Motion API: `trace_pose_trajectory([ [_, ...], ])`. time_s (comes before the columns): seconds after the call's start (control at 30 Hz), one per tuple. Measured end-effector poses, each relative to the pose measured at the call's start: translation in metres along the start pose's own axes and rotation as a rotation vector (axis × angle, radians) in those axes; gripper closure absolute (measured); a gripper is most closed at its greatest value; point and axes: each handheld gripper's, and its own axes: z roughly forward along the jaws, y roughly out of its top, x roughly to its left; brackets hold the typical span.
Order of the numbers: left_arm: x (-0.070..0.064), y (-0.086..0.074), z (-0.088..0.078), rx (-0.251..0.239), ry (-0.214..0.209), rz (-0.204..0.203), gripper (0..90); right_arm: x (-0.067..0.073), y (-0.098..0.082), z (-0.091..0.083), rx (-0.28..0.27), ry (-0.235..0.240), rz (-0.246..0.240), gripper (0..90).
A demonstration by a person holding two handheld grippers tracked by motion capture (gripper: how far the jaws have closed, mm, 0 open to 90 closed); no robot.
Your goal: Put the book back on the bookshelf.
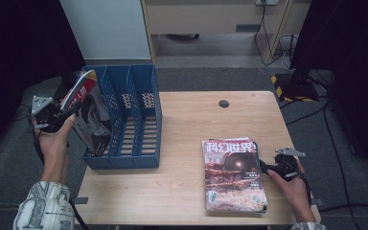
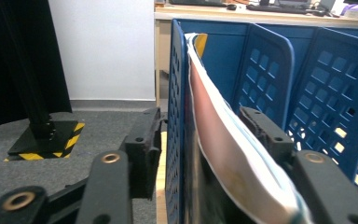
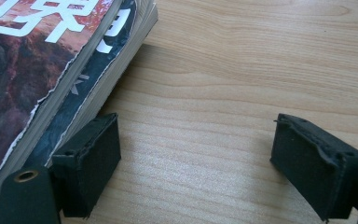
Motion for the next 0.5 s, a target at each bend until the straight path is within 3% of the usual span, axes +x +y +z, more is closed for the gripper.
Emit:
trace_pose_trajectory([
  [0.3, 0.001, -0.01, -0.008, 0.003, -0.013, 0.019, 28.3, 0.0, 0.0, 0.0, 0.0, 0.0, 0.0, 15.7],
  [0.5, 0.003, -0.03, -0.021, 0.003, -0.028, -0.014, 24.4, 0.0, 0.0, 0.0, 0.0, 0.0, 0.0, 15.6],
])
